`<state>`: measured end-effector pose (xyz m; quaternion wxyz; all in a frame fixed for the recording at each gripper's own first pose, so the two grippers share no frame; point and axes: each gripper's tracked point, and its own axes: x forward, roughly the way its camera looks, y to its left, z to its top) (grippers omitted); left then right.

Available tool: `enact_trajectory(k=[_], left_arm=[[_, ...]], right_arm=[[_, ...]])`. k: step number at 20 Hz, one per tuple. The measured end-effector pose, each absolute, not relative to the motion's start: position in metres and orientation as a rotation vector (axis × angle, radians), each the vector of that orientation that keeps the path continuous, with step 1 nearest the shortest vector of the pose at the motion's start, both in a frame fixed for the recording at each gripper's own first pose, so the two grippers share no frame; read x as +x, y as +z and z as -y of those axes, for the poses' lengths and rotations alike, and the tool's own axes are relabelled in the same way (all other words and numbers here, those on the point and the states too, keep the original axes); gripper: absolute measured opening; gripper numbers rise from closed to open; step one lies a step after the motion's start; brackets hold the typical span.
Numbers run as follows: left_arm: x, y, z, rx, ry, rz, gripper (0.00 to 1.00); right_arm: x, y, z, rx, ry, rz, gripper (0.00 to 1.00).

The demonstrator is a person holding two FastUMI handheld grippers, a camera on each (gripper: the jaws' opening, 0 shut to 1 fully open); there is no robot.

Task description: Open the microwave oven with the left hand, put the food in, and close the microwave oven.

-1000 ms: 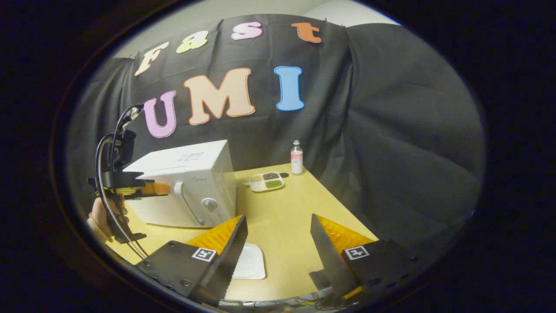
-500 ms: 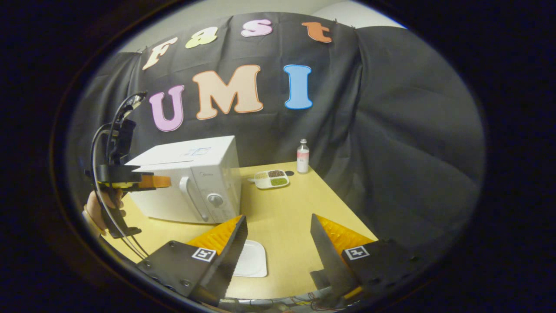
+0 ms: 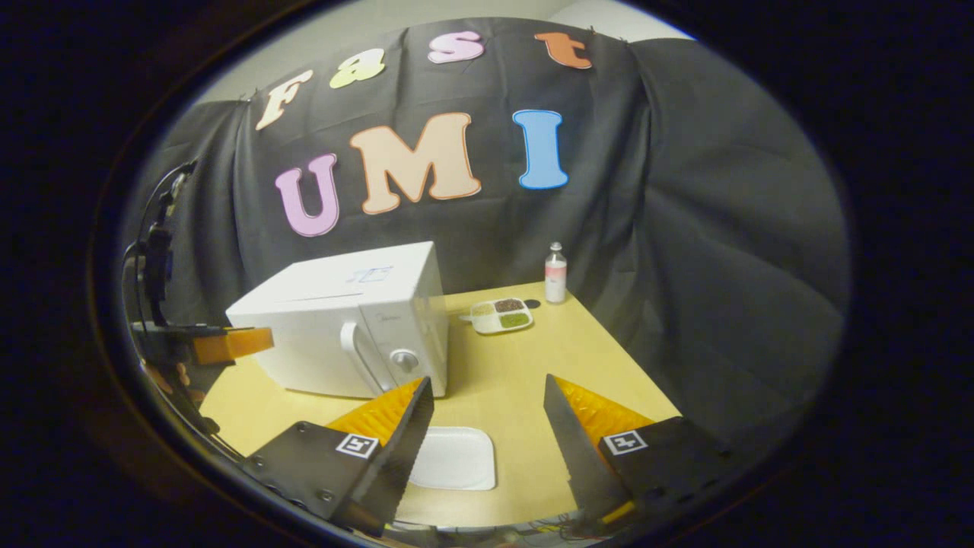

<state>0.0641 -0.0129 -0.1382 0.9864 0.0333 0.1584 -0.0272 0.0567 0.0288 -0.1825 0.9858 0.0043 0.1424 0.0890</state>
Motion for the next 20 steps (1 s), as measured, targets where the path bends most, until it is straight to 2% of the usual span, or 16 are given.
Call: enact_trajectory(k=[2,3,4,5,12,20], left_arm=[[0.056,-0.131,0.004,0.046,-0.027,-0.307,0.91],[0.052,-0.131,-0.001,0.03,-0.018,-0.301,0.99],[0.046,-0.127,-0.006,0.018,0.002,-0.296,0.98],[0.043,-0.123,-0.012,0.011,0.025,-0.286,0.97],[0.029,-0.072,-0.043,-0.031,0.149,-0.165,0.97],[0.021,-0.055,-0.056,-0.032,0.196,-0.124,0.97]], right_arm=[[0.061,-0.174,-0.035,0.017,0.193,-0.278,0.87],[0.065,-0.166,-0.038,0.017,0.197,-0.263,0.87],[0.068,-0.159,-0.041,0.016,0.203,-0.247,0.91],[0.071,-0.151,-0.044,0.014,0.211,-0.232,0.87],[0.079,-0.082,-0.064,0.005,0.262,-0.093,0.87],[0.072,-0.05,-0.075,0.025,0.307,-0.035,0.87]])
